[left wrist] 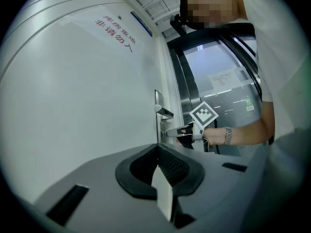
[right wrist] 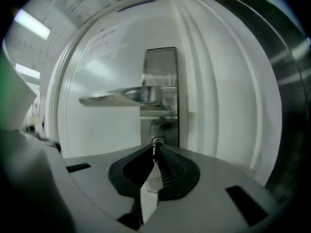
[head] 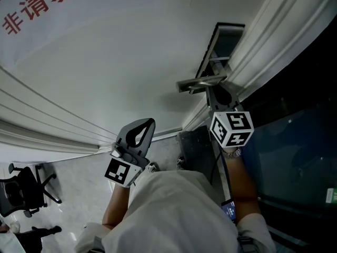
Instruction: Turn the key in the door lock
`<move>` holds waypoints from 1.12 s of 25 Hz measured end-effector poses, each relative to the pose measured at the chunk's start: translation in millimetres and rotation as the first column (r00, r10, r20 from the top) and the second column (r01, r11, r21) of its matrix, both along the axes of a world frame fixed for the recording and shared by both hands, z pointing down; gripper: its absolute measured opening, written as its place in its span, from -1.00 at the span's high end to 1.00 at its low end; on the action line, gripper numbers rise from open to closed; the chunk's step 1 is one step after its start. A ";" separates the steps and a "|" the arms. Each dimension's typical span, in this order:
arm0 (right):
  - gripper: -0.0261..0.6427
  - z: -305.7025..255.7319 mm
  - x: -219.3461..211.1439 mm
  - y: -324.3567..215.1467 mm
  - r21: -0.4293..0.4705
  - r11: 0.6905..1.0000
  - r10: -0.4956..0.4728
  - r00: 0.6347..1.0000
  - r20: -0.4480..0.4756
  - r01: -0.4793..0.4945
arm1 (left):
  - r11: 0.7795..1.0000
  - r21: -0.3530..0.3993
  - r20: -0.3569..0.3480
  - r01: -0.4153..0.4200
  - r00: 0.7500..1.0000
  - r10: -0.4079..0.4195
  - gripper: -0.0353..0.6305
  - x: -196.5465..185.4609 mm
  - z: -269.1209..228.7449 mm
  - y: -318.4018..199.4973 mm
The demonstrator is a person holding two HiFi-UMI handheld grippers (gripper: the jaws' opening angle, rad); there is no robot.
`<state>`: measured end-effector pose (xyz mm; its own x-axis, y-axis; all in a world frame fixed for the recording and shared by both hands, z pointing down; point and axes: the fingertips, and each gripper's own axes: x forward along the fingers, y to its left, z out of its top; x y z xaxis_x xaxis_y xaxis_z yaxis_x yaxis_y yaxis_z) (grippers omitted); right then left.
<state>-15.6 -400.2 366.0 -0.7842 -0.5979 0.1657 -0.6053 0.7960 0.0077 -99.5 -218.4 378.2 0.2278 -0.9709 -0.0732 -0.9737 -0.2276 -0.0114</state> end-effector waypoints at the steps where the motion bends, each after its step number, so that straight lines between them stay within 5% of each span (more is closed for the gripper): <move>1: 0.88 0.7 1.4 -1.4 -0.095 0.995 -0.004 0.996 0.089 0.013 | 1.000 0.001 0.001 0.001 1.000 -0.001 0.88 -0.4 0.0 0.2; 7: 0.88 3.5 6.0 -5.3 -0.392 0.913 0.058 0.916 0.396 0.112 | 1.000 0.004 0.002 0.010 1.000 -0.010 0.88 -2.8 -1.5 3.3; 12: 0.88 8.6 11.0 -8.6 -0.620 0.730 0.237 0.745 0.624 0.287 | 1.000 0.007 -0.001 0.016 1.000 -0.016 0.88 -3.0 -2.6 7.0; 18: 0.88 9.0 9.3 -9.3 -0.679 0.581 0.381 0.588 0.714 0.449 | 1.000 0.001 -0.003 0.030 1.000 -0.030 0.88 -5.5 0.4 10.7; 20: 0.88 7.7 9.2 -8.4 -0.675 0.586 0.376 0.587 0.717 0.449 | 0.999 0.001 -0.004 0.035 0.999 -0.035 0.88 -5.8 1.0 10.9; 25: 0.63 3.0 11.6 2.0 -0.576 0.734 0.165 0.729 0.664 0.358 | 0.999 -0.005 -0.005 0.039 0.999 -0.039 0.88 -6.6 3.1 10.4; 28: 0.52 6.2 19.6 5.4 -0.519 0.789 0.081 0.782 0.618 0.329 | 0.999 -0.007 -0.006 0.038 0.999 -0.038 0.88 -6.4 3.9 10.1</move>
